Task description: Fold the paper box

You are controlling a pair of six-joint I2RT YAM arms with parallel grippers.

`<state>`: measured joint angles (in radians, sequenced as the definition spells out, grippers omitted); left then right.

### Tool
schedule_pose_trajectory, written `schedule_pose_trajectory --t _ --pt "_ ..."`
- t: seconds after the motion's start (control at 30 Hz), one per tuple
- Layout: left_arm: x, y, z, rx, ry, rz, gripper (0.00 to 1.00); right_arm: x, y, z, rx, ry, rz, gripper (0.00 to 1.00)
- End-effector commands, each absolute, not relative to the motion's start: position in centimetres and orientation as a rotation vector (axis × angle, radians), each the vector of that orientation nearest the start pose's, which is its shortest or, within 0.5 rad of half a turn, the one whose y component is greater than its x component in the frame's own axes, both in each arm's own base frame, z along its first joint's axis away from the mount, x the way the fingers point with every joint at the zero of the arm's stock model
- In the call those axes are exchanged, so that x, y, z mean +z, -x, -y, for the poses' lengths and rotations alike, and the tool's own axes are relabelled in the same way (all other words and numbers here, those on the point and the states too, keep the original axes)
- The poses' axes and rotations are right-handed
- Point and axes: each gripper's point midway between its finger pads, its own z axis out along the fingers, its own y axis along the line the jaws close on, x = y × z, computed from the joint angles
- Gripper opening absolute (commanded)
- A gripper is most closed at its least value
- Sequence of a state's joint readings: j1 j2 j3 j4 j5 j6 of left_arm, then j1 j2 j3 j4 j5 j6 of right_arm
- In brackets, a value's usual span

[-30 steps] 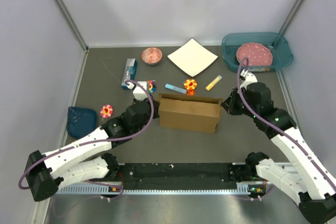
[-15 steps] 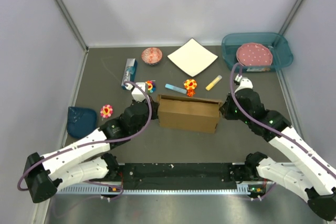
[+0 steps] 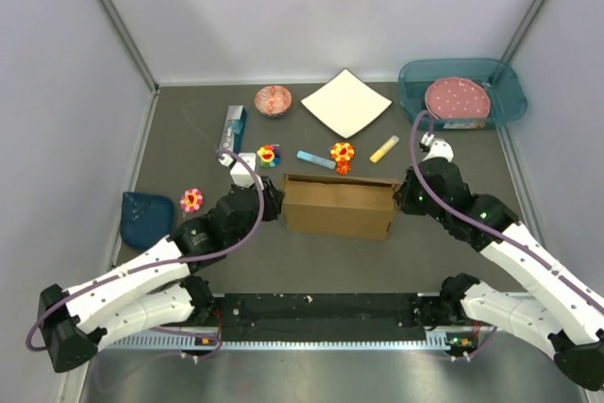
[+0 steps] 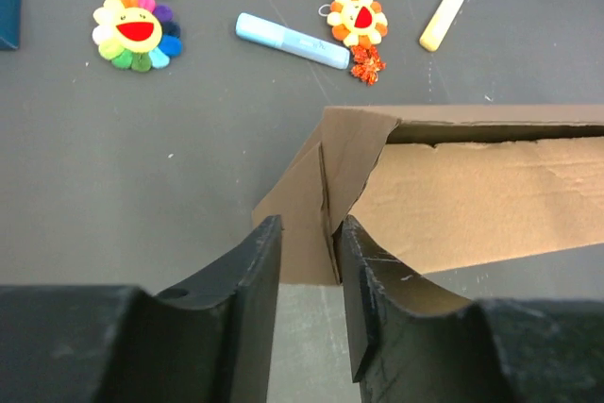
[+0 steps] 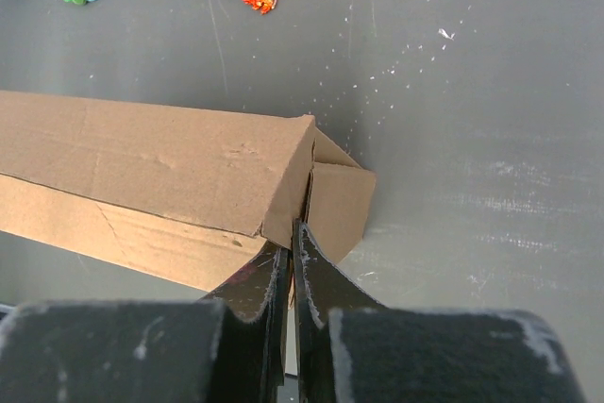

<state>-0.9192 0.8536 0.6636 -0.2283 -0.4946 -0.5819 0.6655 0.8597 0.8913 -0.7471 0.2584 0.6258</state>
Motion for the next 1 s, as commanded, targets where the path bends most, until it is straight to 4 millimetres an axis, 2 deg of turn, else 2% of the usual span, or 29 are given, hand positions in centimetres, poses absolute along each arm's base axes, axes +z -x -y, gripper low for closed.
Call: schedule_pose_trajectory --t 0.0,0.17,0.43,0.57,0.67,0.77,0.97 --pt "16.8 -21.6 18.0 -0.394 -0.082 -2.072 0.40 13.6 -17.3 -11.7 0.199 -0.021 -2.554 0.00" --pt "19.2 -21.7 18.1 -0.447 -0.064 -2.011 0.45 13.6 -17.3 -11.7 0.194 -0.022 -2.553 0.00" --pt "22.9 -22.2 19.4 -0.529 -0.088 -1.925 0.51 13.8 -17.4 -11.8 0.198 -0.015 -2.550 0.00" --pt "24.4 -21.9 20.2 -0.591 -0.105 -1.902 0.54 13.8 -17.4 -11.8 0.199 -0.019 -2.549 0.00" --pt "25.7 -21.7 20.0 -0.613 -0.099 -1.873 0.57 13.8 -17.4 -11.7 0.198 -0.013 -2.549 0.00" --pt "26.4 -22.0 19.9 -0.606 -0.104 -1.837 0.59 13.9 -17.5 -11.8 0.201 -0.011 -2.547 0.00" --pt "25.9 -23.4 20.3 -0.531 -0.140 -1.840 0.58 14.0 -17.3 -12.0 0.213 0.002 -2.549 0.00"
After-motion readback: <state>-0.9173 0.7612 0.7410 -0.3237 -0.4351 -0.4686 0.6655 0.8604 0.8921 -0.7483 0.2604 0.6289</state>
